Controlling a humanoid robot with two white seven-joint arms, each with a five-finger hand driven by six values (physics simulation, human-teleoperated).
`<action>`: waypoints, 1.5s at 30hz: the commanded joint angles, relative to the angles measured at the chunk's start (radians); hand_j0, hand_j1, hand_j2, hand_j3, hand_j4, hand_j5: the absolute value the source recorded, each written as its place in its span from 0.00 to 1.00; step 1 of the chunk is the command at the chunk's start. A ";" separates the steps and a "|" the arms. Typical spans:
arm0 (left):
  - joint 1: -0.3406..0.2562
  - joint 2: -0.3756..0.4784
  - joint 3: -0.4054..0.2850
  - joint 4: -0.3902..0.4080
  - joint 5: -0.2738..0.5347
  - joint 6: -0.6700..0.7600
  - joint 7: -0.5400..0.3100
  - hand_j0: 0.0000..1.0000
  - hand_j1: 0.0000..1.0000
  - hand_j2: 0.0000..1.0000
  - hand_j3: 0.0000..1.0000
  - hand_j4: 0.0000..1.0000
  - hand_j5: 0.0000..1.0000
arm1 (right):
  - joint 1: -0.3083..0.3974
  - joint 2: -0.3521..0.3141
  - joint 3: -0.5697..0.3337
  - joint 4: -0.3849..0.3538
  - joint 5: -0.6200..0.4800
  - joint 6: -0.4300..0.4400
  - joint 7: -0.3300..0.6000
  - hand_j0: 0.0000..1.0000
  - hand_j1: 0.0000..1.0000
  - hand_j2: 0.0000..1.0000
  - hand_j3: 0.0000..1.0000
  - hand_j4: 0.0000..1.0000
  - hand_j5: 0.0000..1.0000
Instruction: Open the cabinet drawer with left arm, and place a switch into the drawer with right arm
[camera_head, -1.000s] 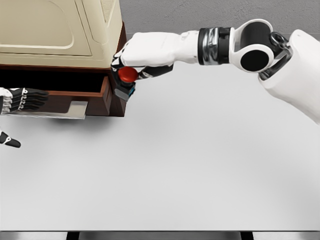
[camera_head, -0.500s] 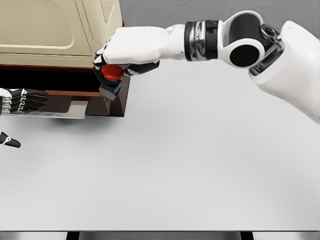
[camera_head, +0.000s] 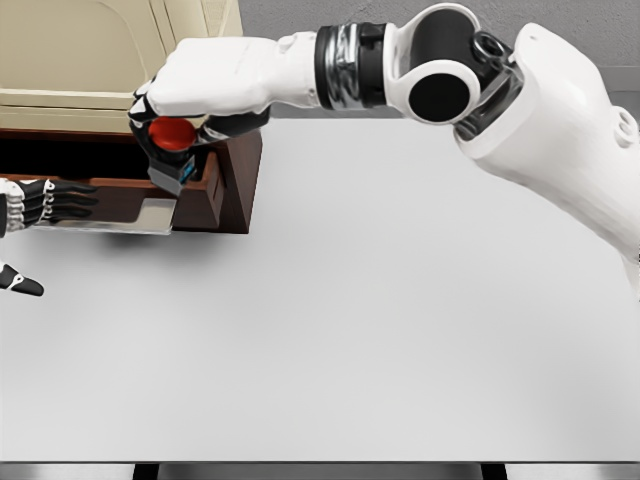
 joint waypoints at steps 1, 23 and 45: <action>0.001 0.000 -0.018 0.002 -0.049 0.002 -0.004 1.00 1.00 1.00 1.00 1.00 1.00 | 0.000 0.018 0.003 0.022 0.001 0.007 0.000 0.45 0.45 0.45 0.45 0.45 0.45; 0.031 0.038 -0.013 0.002 -0.037 0.001 -0.004 1.00 1.00 1.00 1.00 1.00 1.00 | -0.049 0.132 0.106 0.183 0.084 -0.007 0.000 0.44 0.44 0.44 0.44 0.44 0.44; 0.036 0.046 -0.010 0.002 -0.037 0.001 -0.004 1.00 1.00 1.00 1.00 1.00 1.00 | -0.064 0.228 0.119 0.382 0.173 -0.007 0.000 1.00 1.00 1.00 1.00 1.00 1.00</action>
